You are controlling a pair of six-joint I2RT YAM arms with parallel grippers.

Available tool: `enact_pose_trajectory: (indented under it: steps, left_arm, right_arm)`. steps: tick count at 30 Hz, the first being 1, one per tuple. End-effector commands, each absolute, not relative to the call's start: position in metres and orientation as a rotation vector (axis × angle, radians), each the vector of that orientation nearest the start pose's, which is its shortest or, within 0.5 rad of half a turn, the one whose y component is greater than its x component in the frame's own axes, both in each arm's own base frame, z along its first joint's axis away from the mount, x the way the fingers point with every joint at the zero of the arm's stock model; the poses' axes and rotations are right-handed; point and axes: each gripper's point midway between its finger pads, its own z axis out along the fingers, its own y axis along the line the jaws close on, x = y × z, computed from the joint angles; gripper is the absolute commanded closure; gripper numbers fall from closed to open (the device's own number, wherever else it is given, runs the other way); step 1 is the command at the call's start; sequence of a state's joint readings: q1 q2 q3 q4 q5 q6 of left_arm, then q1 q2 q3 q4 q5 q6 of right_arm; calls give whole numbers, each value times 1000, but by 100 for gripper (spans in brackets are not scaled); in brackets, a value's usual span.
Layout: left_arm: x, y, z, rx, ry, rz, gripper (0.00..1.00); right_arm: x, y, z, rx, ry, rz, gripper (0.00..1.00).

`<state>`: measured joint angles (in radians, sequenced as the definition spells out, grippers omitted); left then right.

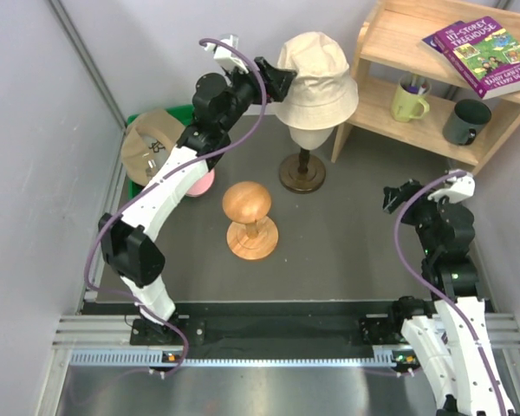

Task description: Stack the hats

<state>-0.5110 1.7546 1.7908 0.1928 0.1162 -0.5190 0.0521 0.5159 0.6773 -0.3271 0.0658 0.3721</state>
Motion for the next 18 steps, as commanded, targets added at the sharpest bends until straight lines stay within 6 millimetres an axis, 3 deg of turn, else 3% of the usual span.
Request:
enact_pose_trajectory:
  steps: [1, 2, 3, 4, 5, 8, 13, 15, 16, 18]
  left_arm:
    - [432, -286, 505, 95, 1332, -933, 7]
    - [426, -279, 512, 84, 1319, -919, 1]
    - [424, -274, 514, 81, 1315, -901, 1]
    - [424, -272, 504, 80, 1336, -888, 1]
    - [419, -265, 509, 69, 1322, -876, 1]
    - [410, -264, 495, 99, 1344, -878, 1]
    - [404, -280, 460, 163, 1422, -949, 1]
    - [401, -287, 448, 180, 1449, -992, 1]
    - [401, -289, 444, 182, 1458, -1004, 1]
    - [400, -293, 437, 182, 1467, -1028, 1]
  right_arm:
    - [267, 47, 359, 231, 1476, 470, 12]
    - [270, 52, 366, 253, 1464, 523, 12]
    - [272, 56, 376, 256, 1437, 562, 12]
    - [271, 62, 393, 239, 1383, 612, 12]
    - [276, 66, 396, 266, 1376, 673, 12]
    - [287, 78, 419, 275, 1292, 798, 13]
    - [318, 93, 428, 278, 1274, 893, 14]
    - [323, 99, 443, 276, 1221, 948, 15]
    - [333, 106, 438, 287, 1240, 980, 15]
    - [338, 115, 450, 267, 1204, 1017, 16]
